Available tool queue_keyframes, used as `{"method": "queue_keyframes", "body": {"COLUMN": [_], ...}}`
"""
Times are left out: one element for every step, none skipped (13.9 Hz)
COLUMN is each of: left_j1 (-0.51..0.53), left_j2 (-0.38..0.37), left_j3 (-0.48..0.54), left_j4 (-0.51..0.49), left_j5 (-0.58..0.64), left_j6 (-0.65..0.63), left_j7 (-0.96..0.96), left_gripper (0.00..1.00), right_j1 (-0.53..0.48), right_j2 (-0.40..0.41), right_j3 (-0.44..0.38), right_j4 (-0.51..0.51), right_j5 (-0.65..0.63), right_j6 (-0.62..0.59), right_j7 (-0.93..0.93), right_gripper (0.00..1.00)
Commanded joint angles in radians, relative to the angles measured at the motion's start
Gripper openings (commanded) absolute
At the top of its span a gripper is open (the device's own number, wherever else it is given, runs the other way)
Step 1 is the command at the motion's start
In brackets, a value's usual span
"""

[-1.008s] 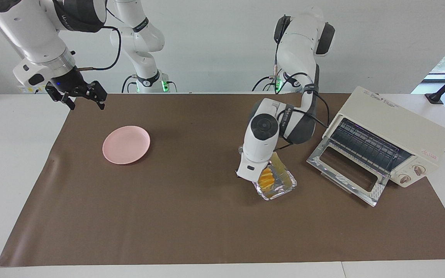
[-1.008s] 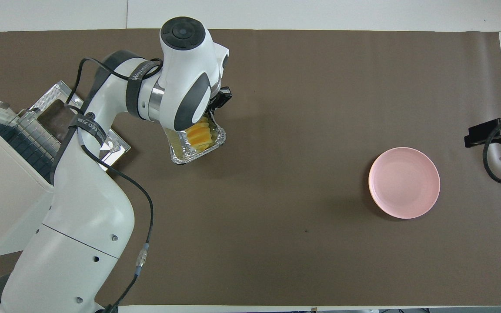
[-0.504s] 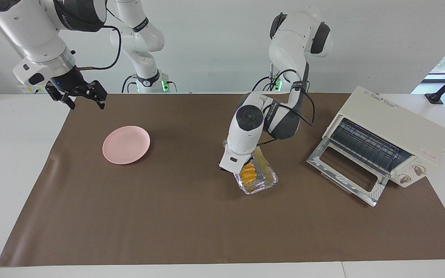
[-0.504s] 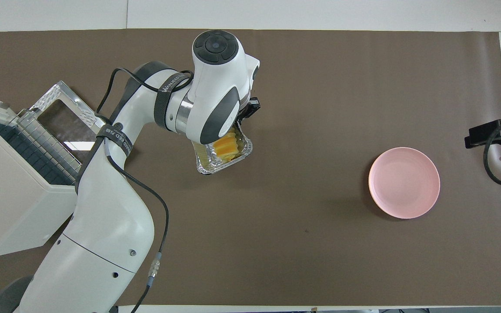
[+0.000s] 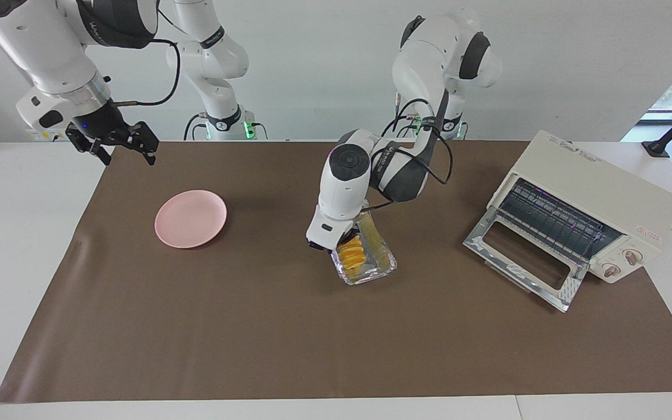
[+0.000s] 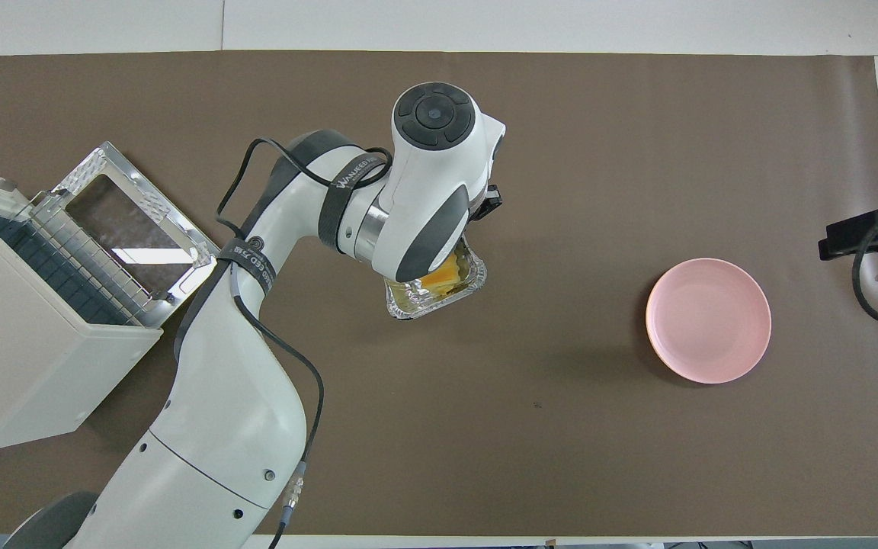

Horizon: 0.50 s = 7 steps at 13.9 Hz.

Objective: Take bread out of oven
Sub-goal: 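Carry the foil tray toward the pink plate with the left gripper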

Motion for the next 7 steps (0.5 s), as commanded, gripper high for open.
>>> {"method": "queue_keyframes", "body": {"left_j1": [0.003,0.003,-0.003,-0.014,-0.023,-0.038,-0.05], "left_j2": [-0.01,-0.01,-0.01,-0.01,-0.016,-0.031,-0.045], "left_j3": [0.016,0.016,0.016,0.014,0.014,0.014,0.014], "left_j4": [-0.009,-0.008,-0.011,-0.017,-0.029,-0.058,-0.084], "left_j5": [0.001,0.001,0.01,0.022,0.035,0.05,0.07], "left_j6": [0.006,0.006,0.012,0.034,0.046,0.054,0.057], "left_j7": [0.017,0.082,0.18,0.242,0.265,0.277,0.299], "left_gripper": [0.0,0.0,0.0,0.0,0.0,0.0,0.0], "right_j1": [-0.02,-0.02,-0.022,-0.023,-0.032,-0.043,-0.045], "right_j2": [-0.023,-0.023,-0.022,-0.022,-0.022,-0.022,-0.023], "right_j3": [0.013,0.013,0.013,0.011,0.01,0.011,0.011], "right_j4": [-0.023,-0.022,-0.022,-0.022,-0.022,-0.023,-0.023], "right_j5": [-0.015,-0.015,-0.015,-0.015,-0.015,-0.015,-0.015], "right_j6": [-0.004,-0.009,-0.01,-0.007,-0.004,-0.006,-0.01], "right_j7": [-0.024,-0.024,-0.021,-0.015,-0.015,-0.015,-0.018], "right_gripper": [1.0,1.0,1.0,1.0,1.0,1.0,1.0]}}
